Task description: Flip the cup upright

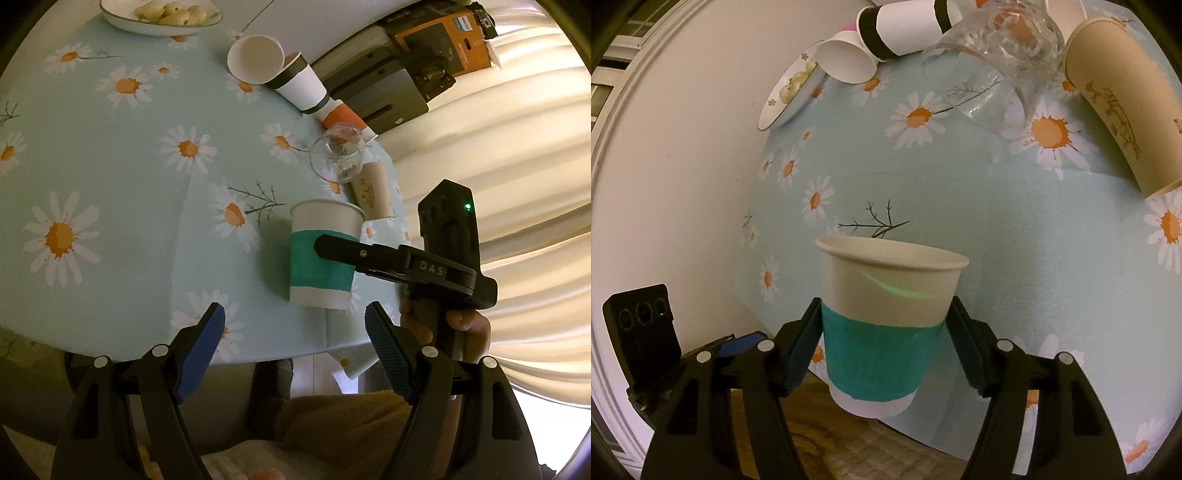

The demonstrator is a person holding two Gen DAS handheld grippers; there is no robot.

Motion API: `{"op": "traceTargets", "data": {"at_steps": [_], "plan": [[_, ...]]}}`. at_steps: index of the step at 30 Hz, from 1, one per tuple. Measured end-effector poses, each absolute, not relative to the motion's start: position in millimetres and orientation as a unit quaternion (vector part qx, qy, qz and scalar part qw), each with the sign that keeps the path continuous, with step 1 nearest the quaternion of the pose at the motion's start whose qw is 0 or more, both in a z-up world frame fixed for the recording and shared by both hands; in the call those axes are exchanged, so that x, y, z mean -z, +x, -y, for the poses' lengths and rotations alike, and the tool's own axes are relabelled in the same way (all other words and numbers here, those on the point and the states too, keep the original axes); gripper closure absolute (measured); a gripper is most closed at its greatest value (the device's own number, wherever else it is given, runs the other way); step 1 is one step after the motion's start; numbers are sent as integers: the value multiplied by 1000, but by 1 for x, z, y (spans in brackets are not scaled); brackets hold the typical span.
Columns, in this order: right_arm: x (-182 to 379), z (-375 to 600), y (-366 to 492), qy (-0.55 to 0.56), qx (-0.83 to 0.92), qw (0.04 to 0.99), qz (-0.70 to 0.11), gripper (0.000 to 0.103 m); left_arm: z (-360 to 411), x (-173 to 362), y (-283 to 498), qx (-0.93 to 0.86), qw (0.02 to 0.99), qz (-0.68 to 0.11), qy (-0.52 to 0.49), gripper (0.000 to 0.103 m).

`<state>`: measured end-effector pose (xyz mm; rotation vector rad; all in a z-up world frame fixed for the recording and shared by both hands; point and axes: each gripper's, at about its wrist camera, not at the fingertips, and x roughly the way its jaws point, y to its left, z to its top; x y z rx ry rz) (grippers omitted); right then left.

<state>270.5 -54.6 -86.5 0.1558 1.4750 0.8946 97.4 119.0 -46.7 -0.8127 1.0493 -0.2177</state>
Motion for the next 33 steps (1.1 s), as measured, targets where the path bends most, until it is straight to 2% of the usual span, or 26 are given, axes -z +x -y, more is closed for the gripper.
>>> {"op": "traceTargets", "data": {"at_steps": [7,15,23,33], "plan": [[67,70,266,72,-392,670,-626,37,-126,53,96,99,779,-482,-390,27],[12,89,223,51,-398,780,-480,37,-122,47,86,116,791,-445,-403,27],[34,79,171,3,-344,880,-328,37,-128,46,73,101,805,-419,-407,27],[62,64,152,-42,-300,917,-260,37,-127,46,62,79,824,-415,-376,27]]}}
